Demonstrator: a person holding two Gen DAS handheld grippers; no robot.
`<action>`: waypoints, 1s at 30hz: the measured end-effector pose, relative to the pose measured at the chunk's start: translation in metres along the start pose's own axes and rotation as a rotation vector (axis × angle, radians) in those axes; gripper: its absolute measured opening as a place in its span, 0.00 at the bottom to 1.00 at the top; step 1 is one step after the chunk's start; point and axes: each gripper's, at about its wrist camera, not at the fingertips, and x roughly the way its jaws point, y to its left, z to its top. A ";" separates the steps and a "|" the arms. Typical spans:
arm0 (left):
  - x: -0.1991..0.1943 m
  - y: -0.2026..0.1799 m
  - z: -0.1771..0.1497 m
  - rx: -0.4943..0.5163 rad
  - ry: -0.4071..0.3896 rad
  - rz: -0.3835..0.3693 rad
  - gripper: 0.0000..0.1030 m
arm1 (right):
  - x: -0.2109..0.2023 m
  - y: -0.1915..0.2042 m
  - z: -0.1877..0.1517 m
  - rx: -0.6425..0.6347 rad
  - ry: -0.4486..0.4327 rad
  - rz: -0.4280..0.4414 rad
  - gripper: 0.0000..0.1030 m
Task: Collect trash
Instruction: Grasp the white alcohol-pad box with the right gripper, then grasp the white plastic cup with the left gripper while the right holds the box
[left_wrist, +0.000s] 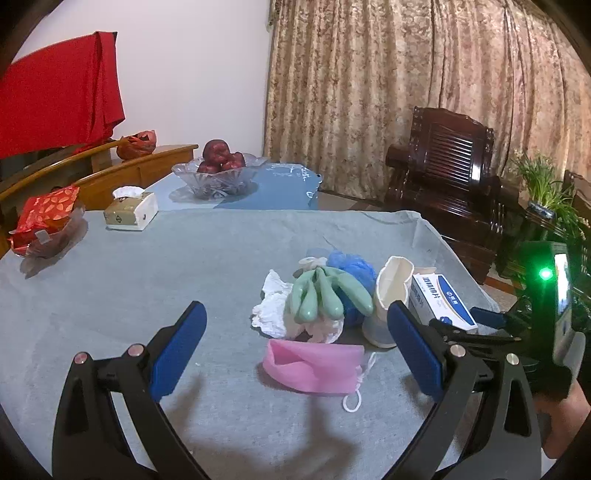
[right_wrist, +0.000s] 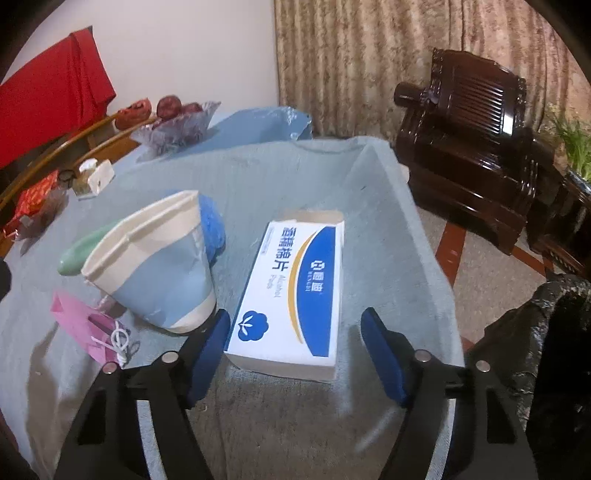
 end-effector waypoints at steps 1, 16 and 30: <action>0.000 -0.001 0.000 0.001 -0.001 -0.004 0.93 | 0.003 0.001 0.001 -0.003 0.014 -0.002 0.65; 0.009 -0.034 -0.002 0.016 0.025 -0.100 0.75 | -0.018 -0.025 0.002 0.028 -0.016 0.012 0.53; 0.059 -0.052 -0.007 0.024 0.105 -0.184 0.41 | -0.024 -0.044 0.000 0.071 -0.018 0.038 0.53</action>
